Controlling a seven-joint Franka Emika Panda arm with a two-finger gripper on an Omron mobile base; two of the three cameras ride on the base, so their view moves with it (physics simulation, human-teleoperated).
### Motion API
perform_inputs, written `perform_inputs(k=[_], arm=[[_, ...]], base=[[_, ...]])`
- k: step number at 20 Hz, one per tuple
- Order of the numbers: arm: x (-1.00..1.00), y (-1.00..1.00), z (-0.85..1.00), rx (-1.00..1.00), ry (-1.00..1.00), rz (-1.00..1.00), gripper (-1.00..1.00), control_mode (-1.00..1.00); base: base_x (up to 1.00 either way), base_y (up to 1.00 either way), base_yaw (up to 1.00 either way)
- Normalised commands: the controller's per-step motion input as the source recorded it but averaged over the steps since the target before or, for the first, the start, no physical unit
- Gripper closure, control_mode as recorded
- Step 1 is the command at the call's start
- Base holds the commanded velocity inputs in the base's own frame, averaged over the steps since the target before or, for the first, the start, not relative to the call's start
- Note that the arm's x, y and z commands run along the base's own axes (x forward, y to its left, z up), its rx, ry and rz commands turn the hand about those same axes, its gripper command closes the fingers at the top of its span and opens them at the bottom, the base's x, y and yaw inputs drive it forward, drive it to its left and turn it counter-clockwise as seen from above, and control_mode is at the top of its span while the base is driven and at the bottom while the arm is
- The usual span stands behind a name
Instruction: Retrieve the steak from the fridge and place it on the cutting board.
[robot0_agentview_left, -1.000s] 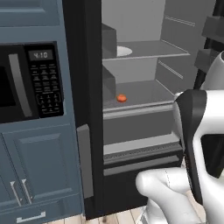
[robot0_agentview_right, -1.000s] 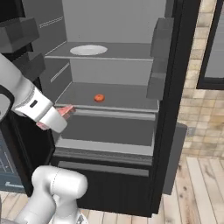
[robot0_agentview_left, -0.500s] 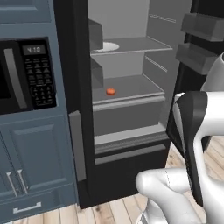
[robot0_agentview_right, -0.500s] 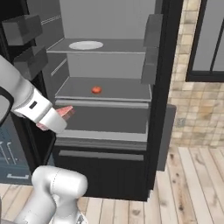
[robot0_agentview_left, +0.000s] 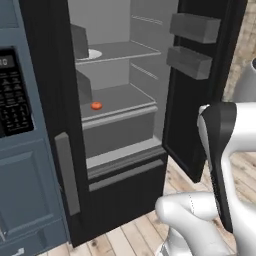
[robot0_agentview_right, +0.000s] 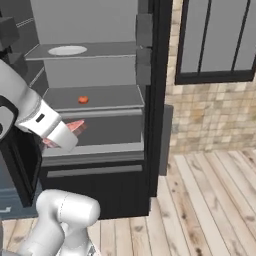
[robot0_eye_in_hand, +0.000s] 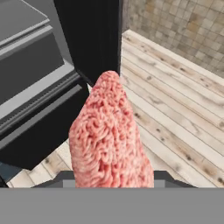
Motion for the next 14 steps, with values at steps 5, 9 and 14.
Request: perform_inputs(k=[5, 9, 14], arm=[[0.0, 0.0, 0.0, 0.0, 0.0, 0.0, 1.0, 1.0], [0.0, 0.0, 0.0, 0.0, 0.0, 0.0, 1.0, 1.0], [0.0, 0.0, 0.0, 0.0, 0.0, 0.0, 1.0, 1.0]], base=[[-0.64, 0.0, -0.43], [-0.51, 0.0, -0.47], [-0.11, -0.02, -0.61]])
